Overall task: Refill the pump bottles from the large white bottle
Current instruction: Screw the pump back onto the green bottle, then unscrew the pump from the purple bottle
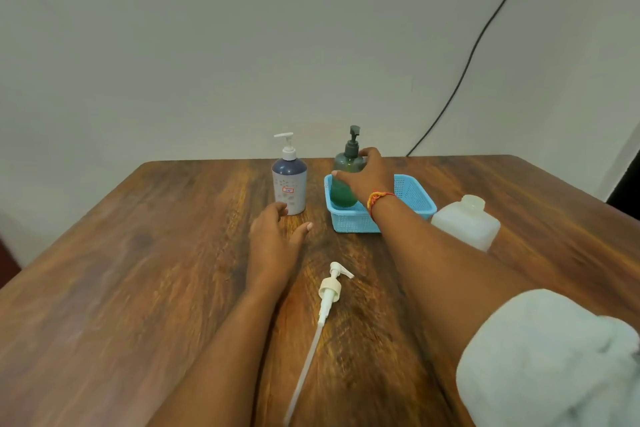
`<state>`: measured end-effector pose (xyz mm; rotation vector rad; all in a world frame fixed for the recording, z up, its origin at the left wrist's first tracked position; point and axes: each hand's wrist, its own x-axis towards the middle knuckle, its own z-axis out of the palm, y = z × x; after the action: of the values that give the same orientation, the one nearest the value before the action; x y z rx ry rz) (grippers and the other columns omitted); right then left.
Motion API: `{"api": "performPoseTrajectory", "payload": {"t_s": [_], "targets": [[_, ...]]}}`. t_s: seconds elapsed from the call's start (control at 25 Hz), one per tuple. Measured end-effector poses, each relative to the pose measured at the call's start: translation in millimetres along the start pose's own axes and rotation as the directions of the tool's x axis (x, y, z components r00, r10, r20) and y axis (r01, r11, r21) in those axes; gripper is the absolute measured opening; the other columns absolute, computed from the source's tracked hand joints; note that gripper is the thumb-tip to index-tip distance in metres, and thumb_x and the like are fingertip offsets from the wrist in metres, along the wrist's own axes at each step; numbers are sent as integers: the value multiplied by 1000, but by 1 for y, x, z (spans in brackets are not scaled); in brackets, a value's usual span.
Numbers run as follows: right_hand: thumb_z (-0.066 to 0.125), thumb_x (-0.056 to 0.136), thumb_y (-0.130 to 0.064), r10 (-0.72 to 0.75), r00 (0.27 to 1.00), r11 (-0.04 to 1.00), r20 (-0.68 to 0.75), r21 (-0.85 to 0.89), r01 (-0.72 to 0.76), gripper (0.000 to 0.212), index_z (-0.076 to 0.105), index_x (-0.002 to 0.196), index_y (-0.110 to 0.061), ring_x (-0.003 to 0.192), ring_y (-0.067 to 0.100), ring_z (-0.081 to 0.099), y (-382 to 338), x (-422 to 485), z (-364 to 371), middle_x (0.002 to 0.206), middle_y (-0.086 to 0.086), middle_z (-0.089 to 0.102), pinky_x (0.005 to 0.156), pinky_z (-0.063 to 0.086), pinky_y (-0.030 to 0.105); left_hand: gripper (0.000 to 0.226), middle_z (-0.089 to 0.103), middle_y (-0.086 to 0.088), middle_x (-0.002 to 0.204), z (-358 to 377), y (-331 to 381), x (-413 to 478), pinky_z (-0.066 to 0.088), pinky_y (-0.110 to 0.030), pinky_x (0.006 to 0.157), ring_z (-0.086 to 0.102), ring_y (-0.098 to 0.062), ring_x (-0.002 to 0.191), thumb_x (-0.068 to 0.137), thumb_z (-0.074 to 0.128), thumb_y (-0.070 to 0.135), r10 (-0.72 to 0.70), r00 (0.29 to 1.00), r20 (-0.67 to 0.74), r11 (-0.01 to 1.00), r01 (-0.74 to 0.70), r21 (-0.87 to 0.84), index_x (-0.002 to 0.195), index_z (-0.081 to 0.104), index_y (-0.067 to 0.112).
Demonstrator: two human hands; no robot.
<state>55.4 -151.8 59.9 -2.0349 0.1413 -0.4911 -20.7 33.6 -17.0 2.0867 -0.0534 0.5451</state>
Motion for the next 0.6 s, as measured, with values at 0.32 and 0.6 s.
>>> {"api": "performPoseTrajectory", "payload": {"t_s": [0.32,0.6], "targets": [[88,75,-34,2,1000,991,14,-133,0,64,48,123,-16,107,27,61,14,21,16,120,6,63,96,52,44,60,58,-1,137,1,-12,3,47,-36,103,50,-18,129,89,73,44,0,999,-39,1000,-1,-19,139,52,18],[86,75,-45,-101,987,959,-127,-277,62,74,44,126,-10,109,31,57,-3,7,16,123,13,56,91,50,41,58,58,0,134,-2,-14,1,44,-31,99,51,-17,126,88,74,44,-17,998,-63,999,15,-29,136,53,18]]}}
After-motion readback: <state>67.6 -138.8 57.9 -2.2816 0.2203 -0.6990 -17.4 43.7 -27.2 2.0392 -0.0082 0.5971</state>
